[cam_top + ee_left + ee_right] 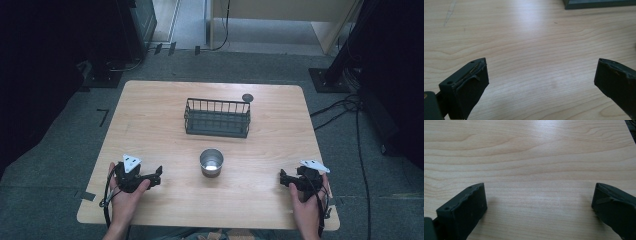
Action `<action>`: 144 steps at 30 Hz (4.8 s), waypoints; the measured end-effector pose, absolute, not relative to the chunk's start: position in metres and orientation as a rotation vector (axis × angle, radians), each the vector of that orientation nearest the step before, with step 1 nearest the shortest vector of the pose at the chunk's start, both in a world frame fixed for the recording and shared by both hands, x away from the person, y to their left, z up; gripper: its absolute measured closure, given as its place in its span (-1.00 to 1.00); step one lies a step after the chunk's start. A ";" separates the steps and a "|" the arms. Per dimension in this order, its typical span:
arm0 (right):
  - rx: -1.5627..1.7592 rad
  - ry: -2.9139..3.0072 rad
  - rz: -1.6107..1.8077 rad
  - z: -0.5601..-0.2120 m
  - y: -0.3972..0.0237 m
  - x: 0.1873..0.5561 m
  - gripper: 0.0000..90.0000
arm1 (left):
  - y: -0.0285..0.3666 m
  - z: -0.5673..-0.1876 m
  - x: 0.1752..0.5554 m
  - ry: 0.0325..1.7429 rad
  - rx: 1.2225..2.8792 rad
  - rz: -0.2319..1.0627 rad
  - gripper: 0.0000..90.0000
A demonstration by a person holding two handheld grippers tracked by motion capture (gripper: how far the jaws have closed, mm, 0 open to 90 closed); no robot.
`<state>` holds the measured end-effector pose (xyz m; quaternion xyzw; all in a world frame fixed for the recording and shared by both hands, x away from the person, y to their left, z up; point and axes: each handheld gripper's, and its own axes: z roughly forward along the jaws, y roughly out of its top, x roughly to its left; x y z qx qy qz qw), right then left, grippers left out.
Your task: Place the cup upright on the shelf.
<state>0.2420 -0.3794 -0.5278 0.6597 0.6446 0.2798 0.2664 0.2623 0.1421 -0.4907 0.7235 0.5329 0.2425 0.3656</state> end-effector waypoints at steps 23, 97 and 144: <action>1.781 1.740 0.755 -0.528 -0.379 0.242 -1.00 | 0.073 -0.472 0.253 1.118 1.923 0.509 -1.00; 1.781 1.740 0.756 -0.528 -0.379 0.242 -1.00 | -0.007 -0.460 0.307 1.029 1.880 0.498 -0.58; 1.783 1.738 0.758 -0.528 -0.379 0.242 -1.00 | -0.005 -0.417 0.401 0.967 1.518 0.800 -0.58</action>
